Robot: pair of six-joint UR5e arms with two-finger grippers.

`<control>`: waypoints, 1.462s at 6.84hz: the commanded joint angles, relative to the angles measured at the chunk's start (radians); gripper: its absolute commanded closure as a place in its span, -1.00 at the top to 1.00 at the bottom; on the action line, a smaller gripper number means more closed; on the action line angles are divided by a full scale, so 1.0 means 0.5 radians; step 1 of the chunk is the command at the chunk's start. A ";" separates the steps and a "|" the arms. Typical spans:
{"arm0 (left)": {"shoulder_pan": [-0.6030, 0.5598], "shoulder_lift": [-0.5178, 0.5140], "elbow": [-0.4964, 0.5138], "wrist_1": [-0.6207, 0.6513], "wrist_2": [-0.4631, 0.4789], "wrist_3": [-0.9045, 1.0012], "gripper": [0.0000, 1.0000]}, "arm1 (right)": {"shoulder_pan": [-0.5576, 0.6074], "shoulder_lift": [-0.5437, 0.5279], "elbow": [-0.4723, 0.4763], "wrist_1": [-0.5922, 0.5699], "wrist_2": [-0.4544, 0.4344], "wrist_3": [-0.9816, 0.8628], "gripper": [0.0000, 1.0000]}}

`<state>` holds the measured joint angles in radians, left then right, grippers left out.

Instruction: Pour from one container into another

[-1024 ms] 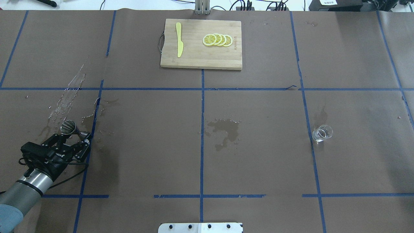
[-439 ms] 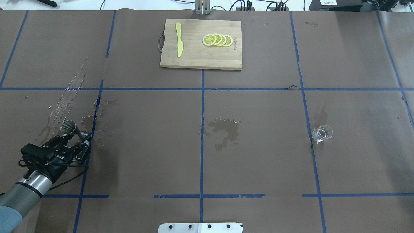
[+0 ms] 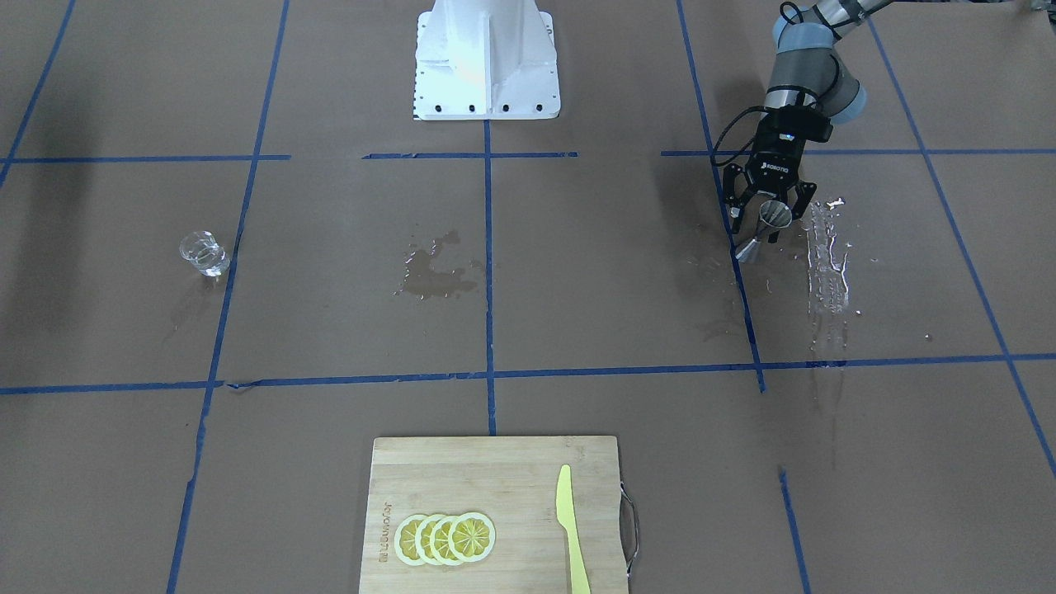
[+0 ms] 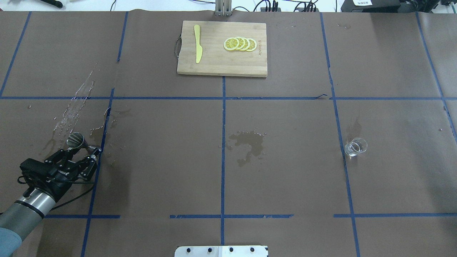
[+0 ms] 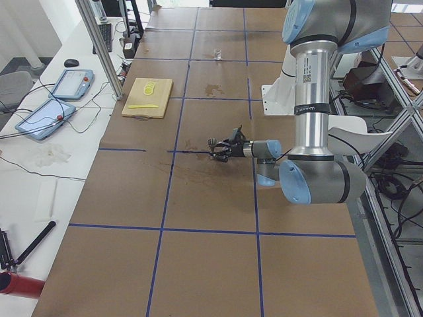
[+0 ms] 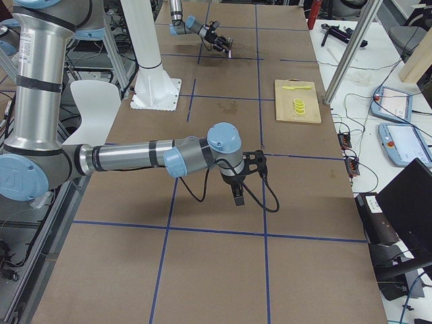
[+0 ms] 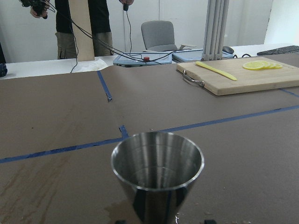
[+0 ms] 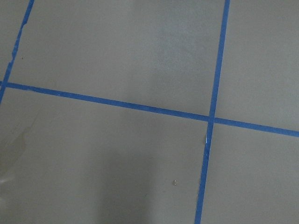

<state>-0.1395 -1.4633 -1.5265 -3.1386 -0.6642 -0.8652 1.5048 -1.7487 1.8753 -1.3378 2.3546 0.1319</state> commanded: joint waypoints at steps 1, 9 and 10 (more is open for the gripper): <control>0.000 0.003 -0.003 -0.003 0.000 0.000 0.28 | 0.000 0.000 0.002 0.000 0.000 0.000 1.00; 0.000 0.009 0.013 -0.061 -0.003 0.003 -0.08 | 0.000 0.000 0.002 0.000 0.000 0.000 1.00; 0.000 0.009 0.013 -0.061 -0.009 0.003 -0.08 | 0.000 0.000 0.002 0.000 0.000 -0.003 1.00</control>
<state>-0.1396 -1.4596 -1.5205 -3.1692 -0.6659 -0.8636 1.5048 -1.7488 1.8761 -1.3376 2.3547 0.1316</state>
